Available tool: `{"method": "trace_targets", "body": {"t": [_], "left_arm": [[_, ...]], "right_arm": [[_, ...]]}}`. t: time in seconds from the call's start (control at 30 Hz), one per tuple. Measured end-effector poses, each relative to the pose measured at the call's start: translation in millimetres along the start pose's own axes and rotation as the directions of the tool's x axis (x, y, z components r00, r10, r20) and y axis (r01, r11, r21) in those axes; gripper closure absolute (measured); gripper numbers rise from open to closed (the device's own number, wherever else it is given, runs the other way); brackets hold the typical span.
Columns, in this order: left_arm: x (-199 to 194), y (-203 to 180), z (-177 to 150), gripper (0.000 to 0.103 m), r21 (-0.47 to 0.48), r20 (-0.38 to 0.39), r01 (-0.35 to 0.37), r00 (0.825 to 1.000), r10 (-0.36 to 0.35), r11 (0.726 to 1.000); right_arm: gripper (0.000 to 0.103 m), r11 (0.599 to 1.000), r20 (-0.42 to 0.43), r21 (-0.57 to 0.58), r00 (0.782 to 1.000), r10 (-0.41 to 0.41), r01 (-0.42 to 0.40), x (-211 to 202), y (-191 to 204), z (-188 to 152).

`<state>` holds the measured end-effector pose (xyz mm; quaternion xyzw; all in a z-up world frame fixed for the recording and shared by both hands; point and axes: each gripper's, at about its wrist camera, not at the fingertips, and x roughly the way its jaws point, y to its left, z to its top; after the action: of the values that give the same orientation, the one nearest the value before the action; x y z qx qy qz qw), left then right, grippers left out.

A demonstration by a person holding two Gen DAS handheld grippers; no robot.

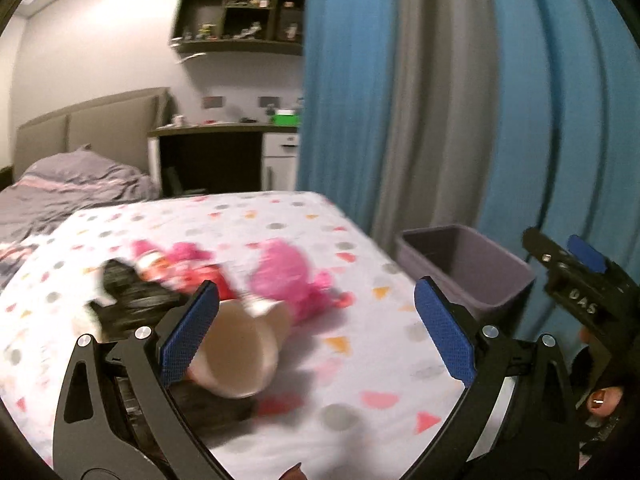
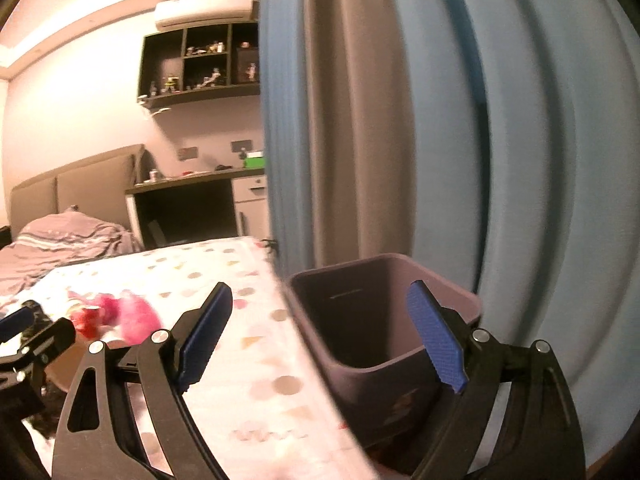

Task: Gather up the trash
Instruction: 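Move both tools back over the pile of black bags and cups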

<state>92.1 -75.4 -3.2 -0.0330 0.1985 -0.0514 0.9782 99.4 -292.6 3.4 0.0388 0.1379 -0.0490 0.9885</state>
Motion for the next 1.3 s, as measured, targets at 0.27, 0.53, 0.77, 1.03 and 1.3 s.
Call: {"method": "trace_targets", "body": {"t": [0.27, 0.53, 0.77, 1.03, 1.3], "left_arm": [[-23.7, 85.8, -10.4, 0.007, -0.098, -0.003, -0.177, 0.984, 0.178, 0.979], [-49.4, 142.7, -24.2, 0.007, -0.154, -0.007, -0.302, 0.953, 0.304, 0.941], [-71.9, 186.3, -30.6, 0.007, -0.215, -0.017, -0.395, 0.916, 0.401, 0.893], [-88.0, 219.4, -34.7, 0.007, -0.270, -0.031, -0.434, 0.896, 0.443, 0.859], [-85.5, 230.1, -35.6, 0.006, -0.283, -0.041, -0.434, 0.896, 0.441, 0.855]], "right_arm": [[0.017, 0.991, -0.013, -0.033, 0.992, 0.127, -0.127, -12.5, 55.8, -11.3], [0.017, 0.961, -0.061, -0.086, 0.964, 0.258, -0.263, -24.3, 120.4, -28.6], [0.017, 0.921, -0.110, -0.136, 0.929, 0.352, -0.365, -25.3, 177.5, -37.8], [0.017, 0.873, -0.137, -0.214, 0.898, 0.417, -0.438, -20.4, 234.7, -34.9], [0.021, 0.837, -0.179, -0.290, 0.886, 0.428, -0.463, -5.4, 276.5, -35.4]]}}
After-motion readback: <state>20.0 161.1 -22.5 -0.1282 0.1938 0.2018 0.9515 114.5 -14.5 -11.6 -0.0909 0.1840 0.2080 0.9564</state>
